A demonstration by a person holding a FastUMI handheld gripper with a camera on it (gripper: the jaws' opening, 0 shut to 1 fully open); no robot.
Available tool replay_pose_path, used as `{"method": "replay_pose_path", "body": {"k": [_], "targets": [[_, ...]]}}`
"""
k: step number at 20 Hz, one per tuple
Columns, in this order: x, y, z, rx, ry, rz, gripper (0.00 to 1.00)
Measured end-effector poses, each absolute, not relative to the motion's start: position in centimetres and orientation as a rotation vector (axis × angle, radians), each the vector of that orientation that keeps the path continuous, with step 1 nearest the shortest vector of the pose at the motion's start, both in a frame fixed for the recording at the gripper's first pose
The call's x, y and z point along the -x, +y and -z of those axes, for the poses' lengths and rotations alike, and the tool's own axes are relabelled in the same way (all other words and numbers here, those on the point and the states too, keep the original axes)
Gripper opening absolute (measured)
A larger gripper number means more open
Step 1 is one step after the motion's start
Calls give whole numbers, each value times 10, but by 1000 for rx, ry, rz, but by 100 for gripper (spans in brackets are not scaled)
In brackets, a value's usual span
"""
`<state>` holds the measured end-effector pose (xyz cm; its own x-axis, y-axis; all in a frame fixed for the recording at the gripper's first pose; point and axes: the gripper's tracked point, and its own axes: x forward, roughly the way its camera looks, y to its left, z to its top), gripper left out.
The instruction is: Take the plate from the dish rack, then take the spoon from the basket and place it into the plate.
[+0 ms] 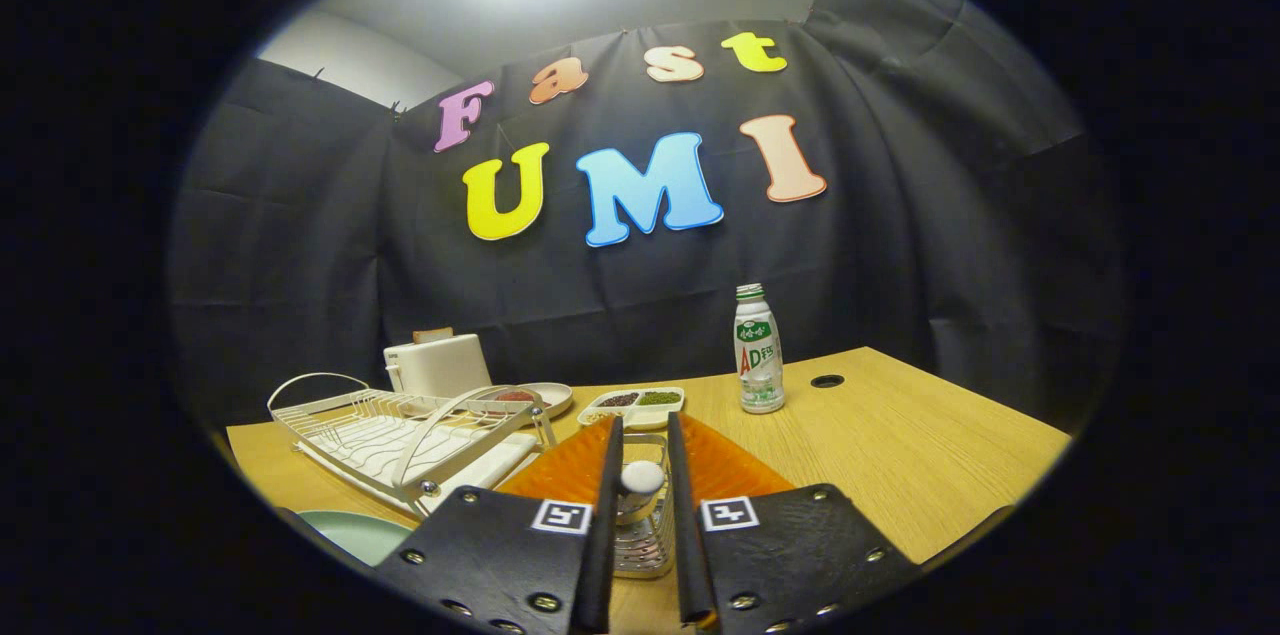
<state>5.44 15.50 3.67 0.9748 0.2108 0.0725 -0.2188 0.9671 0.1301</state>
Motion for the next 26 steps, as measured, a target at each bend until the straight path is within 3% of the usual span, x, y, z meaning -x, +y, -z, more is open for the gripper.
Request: {"method": "replay_pose_path", "body": {"k": [1,6,26], "targets": [[-54,158,-38,-130,-57,-218,19],[-48,168,-50,-120,-13,-222,8],[-3,180,-174,-79,20,-240,8]]}}
